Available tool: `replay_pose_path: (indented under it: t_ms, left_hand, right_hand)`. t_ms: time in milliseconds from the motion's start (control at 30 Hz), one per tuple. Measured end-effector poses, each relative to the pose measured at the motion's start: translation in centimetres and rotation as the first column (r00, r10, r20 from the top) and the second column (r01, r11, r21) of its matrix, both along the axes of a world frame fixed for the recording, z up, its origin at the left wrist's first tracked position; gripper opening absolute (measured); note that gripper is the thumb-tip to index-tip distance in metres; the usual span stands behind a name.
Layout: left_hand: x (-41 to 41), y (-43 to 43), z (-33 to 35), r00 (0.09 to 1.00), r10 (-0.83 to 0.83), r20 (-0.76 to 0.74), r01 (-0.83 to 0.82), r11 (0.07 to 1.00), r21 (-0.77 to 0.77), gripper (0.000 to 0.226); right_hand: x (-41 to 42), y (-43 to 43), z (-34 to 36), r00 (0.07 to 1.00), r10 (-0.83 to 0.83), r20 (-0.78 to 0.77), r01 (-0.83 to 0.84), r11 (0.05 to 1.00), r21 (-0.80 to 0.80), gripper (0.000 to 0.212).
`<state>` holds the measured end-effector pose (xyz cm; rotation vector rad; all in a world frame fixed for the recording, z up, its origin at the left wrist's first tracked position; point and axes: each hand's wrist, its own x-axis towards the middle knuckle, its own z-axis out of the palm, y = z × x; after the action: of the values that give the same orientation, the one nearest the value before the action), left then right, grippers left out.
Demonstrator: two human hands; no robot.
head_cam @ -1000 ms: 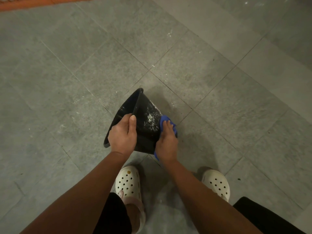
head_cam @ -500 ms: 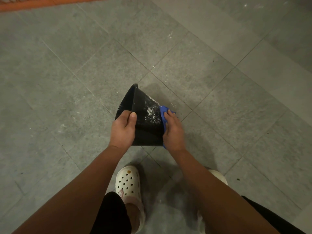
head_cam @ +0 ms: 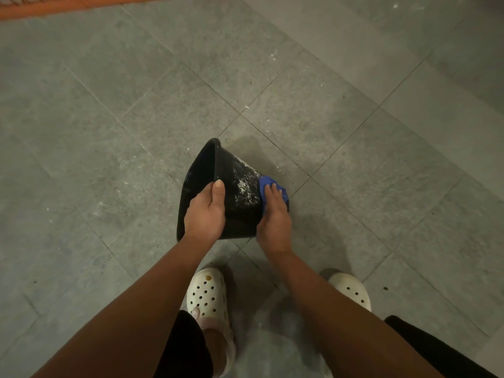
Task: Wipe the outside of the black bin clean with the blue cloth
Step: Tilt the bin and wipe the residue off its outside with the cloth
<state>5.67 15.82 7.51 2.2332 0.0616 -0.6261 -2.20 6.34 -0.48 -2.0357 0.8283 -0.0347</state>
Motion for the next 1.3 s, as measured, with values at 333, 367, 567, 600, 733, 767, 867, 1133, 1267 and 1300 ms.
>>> replay_pose_path:
  t_ms: [333, 367, 567, 600, 733, 767, 867, 1133, 1267, 1300]
  left_hand:
    - [2.0, 0.4, 0.6, 0.999, 0.001, -0.052, -0.003, 0.999, -0.034, 0.031]
    - [2.4, 0.4, 0.7, 0.998, 0.011, -0.064, -0.013, 0.999, -0.033, 0.028]
    - [3.2, 0.3, 0.8, 0.993, 0.117, 0.017, -0.118, 0.99, 0.075, 0.021]
    - [2.9, 0.1, 0.8, 0.992, 0.118, 0.051, -0.121, 0.989, 0.079, 0.027]
    - [1.9, -0.4, 0.6, 0.987, 0.063, 0.147, -0.076, 0.994, 0.081, 0.041]
    - [1.8, -0.3, 0.5, 0.988, 0.06, 0.142, -0.071, 0.995, 0.069, 0.043]
    - [1.5, 0.3, 0.5, 0.993, 0.072, 0.09, -0.074, 0.997, 0.011, 0.045]
    - [1.9, 0.5, 0.3, 0.989, 0.021, 0.147, -0.031, 0.997, 0.065, 0.042]
    - [2.0, 0.4, 0.3, 0.988, 0.055, 0.146, -0.062, 0.997, 0.042, 0.041]
    - [2.0, 0.3, 0.3, 0.987, 0.068, 0.148, -0.075, 0.996, 0.044, 0.041]
  right_hand:
    - [-0.6, 1.0, 0.3, 0.999, 0.041, 0.024, -0.041, 0.999, -0.008, 0.061]
    - [-0.3, 0.6, 0.2, 0.997, 0.078, 0.027, -0.077, 0.997, -0.024, 0.063]
    - [-1.4, -1.1, -1.0, 0.994, 0.04, -0.099, -0.04, 0.999, -0.003, 0.063]
    - [-1.7, -0.6, -0.8, 0.995, 0.022, -0.095, -0.022, 1.0, 0.001, 0.062]
    - [-1.3, 0.8, 0.1, 0.999, 0.045, 0.024, -0.044, 0.999, -0.021, 0.059]
    - [-0.9, 0.5, 0.2, 0.996, 0.082, 0.045, -0.081, 0.996, -0.029, 0.059]
    - [0.2, -1.3, 0.0, 0.986, 0.163, 0.041, -0.163, 0.987, -0.005, 0.058]
    - [0.0, 1.5, 1.0, 0.998, 0.054, 0.016, -0.054, 0.998, 0.013, 0.058]
    - [1.3, -0.4, 0.8, 0.989, 0.149, -0.014, -0.149, 0.989, 0.01, 0.064]
    - [1.4, -1.0, 0.5, 0.985, 0.163, -0.05, -0.163, 0.987, 0.012, 0.064]
